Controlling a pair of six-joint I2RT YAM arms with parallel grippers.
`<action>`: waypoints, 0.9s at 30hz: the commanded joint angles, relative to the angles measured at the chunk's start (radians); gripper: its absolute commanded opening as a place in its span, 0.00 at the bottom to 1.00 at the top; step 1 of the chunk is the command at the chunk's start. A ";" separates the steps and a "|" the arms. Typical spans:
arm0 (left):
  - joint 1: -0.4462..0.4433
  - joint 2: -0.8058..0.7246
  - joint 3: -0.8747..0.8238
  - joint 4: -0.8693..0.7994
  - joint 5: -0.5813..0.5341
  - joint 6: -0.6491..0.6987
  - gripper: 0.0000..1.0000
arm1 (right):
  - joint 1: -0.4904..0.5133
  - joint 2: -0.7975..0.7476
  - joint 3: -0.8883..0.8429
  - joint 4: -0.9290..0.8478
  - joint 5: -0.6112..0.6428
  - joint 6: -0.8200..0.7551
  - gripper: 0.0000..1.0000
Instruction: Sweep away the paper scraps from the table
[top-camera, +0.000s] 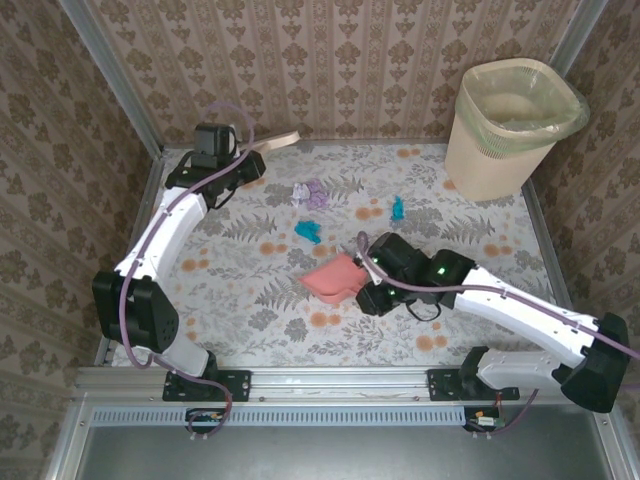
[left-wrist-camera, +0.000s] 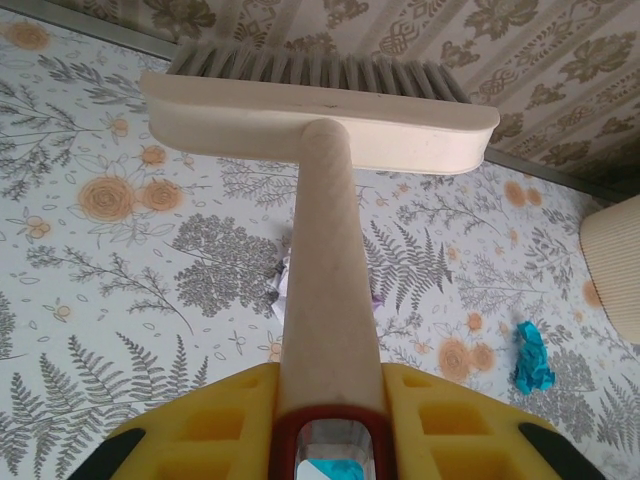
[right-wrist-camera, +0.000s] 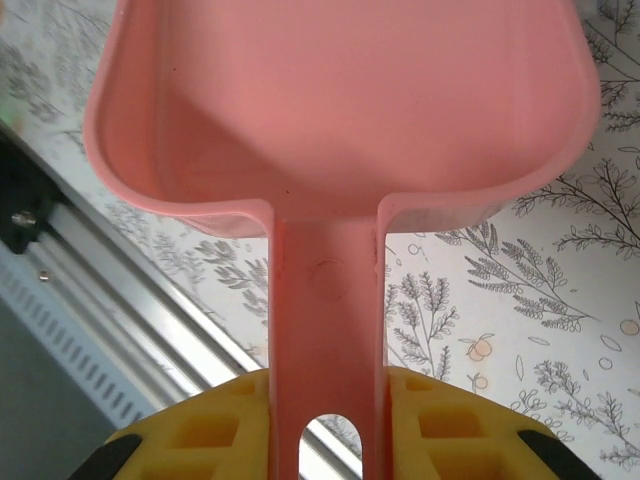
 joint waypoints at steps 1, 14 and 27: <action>-0.017 -0.039 0.014 0.040 -0.006 -0.013 0.00 | 0.033 0.039 -0.067 0.105 0.097 0.011 0.00; -0.086 -0.062 0.036 0.029 -0.027 -0.062 0.00 | 0.160 0.133 -0.216 0.291 0.222 0.039 0.00; -0.224 -0.222 -0.088 0.023 -0.216 -0.235 0.00 | 0.174 0.243 -0.273 0.369 0.278 0.014 0.00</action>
